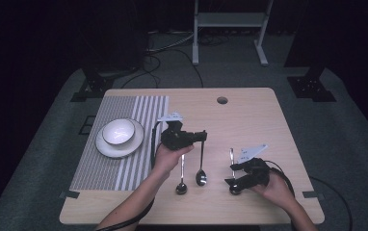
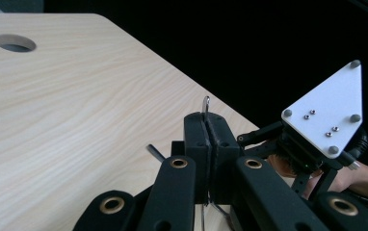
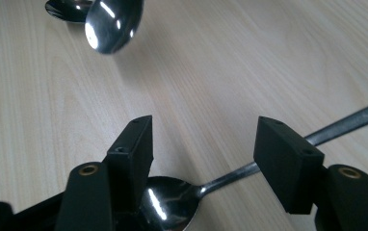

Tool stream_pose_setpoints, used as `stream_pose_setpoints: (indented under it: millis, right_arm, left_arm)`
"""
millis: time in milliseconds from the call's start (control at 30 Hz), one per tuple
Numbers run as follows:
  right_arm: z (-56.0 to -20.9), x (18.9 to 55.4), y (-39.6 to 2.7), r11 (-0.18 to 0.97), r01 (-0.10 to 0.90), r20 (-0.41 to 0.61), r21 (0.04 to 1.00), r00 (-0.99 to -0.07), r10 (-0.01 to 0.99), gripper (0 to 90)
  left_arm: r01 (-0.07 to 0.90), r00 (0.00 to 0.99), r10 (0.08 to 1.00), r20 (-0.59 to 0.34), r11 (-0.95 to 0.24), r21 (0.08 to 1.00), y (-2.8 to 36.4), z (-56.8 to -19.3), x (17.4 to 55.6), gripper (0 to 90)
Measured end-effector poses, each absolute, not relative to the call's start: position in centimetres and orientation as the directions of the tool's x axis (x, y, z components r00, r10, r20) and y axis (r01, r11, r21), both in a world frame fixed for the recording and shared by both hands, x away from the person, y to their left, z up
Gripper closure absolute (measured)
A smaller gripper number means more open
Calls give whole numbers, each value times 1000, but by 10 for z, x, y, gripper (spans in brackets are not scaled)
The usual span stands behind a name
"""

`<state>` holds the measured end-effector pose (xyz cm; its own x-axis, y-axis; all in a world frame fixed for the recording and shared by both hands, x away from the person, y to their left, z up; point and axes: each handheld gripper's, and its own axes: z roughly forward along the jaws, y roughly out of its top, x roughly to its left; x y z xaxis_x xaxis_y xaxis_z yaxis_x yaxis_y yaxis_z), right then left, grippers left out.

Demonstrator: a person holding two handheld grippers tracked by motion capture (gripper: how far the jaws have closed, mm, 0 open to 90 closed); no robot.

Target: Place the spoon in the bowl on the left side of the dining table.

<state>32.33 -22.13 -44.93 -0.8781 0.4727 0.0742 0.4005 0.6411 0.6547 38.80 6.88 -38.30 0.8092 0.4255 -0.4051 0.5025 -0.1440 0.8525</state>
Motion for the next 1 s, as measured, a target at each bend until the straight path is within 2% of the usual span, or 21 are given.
stream_pose_setpoints:
  millis: [500, 1000]
  right_arm:
    - [-447, 319, -241, 556, 435, 88, 708, -836, 541, 281]
    - [-448, 318, -248, 522, 455, 105, 721, -817, 567, 254]
  left_arm:
    - [483, 794, 478, -376, -121, 867, 101, -365, 391, 890]
    - [474, 772, 528, -355, -106, 874, 128, -357, 393, 889]
